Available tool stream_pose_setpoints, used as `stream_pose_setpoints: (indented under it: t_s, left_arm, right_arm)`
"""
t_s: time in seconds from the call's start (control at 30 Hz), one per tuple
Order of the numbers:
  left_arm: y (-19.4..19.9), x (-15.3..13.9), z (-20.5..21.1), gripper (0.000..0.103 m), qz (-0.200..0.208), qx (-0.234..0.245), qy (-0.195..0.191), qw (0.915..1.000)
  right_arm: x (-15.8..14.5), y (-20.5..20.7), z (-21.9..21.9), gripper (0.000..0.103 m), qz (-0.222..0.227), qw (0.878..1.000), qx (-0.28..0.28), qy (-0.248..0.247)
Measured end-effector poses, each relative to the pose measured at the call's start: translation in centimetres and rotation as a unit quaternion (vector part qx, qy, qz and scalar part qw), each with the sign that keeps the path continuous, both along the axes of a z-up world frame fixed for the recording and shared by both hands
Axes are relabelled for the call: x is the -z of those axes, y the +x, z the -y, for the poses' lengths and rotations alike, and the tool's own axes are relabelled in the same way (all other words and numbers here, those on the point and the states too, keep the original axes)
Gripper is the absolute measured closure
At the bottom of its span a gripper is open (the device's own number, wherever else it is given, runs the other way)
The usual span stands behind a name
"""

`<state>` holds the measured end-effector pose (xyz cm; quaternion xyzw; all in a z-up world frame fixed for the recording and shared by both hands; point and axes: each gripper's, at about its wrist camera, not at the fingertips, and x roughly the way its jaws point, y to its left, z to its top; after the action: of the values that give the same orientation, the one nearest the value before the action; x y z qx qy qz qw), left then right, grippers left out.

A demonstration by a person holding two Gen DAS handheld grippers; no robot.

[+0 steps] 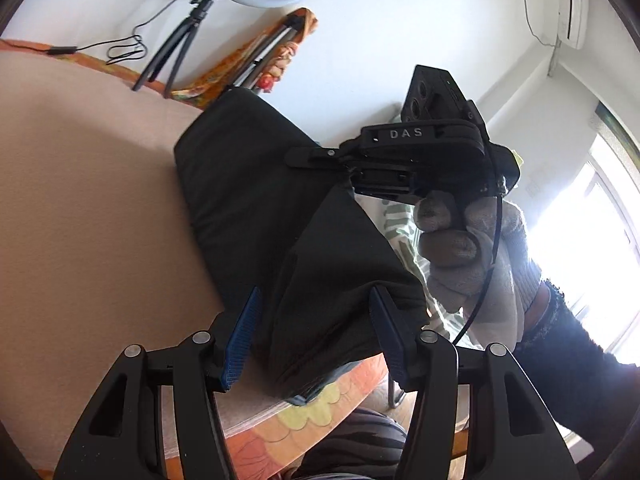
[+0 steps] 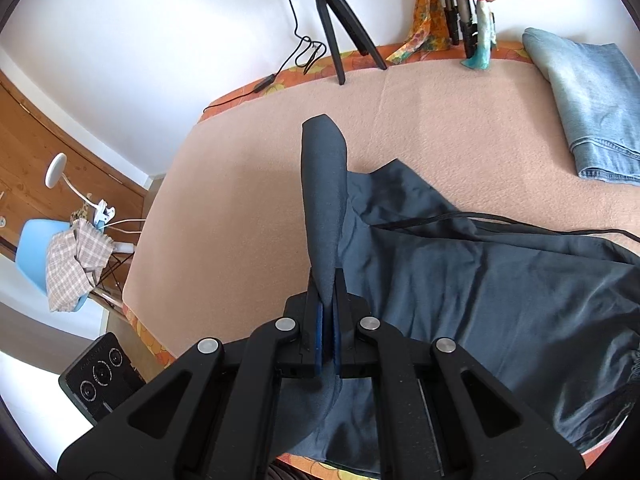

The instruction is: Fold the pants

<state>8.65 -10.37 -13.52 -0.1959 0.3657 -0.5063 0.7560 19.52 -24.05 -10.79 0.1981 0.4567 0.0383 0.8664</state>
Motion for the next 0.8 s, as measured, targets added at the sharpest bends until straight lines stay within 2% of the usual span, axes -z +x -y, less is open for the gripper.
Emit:
stream_pose_setpoints:
  t_s: [0.23,0.43,0.53,0.6,0.67,0.8]
  left_arm:
    - [-0.5,-1.2,8.3,0.048,0.009,0.077,0.013,0.9969]
    - [-0.8,-0.5,15.5,0.048,0.003,0.152,0.051,0.987]
    - [-2.4,-0.7,16.7,0.048,0.018,0.181,0.072,0.9807]
    - [-2.6,-1.0,16.5,0.048,0.028,0.18,0.081,0.9799]
    - [-2.5,-1.5,15.8,0.048,0.039,0.176,0.086,0.9798]
    - [-3.4,-2.0,14.4,0.048,0.077,0.16,0.128,0.9757]
  right_arm:
    - [-2.1,-3.4,6.3,0.099,0.014,0.999,0.037,-0.006]
    - [-1.7,-6.4,12.5,0.099,-0.001,0.998,0.068,-0.018]
    - [-0.5,-8.3,16.3,0.099,-0.013,0.995,0.095,-0.013]
    - [0.6,-9.7,18.6,0.099,-0.018,0.993,0.119,-0.004]
    - [1.8,-10.9,21.1,0.099,-0.012,0.991,0.132,0.035]
    - [3.0,-12.1,23.3,0.099,0.02,0.986,0.133,0.099]
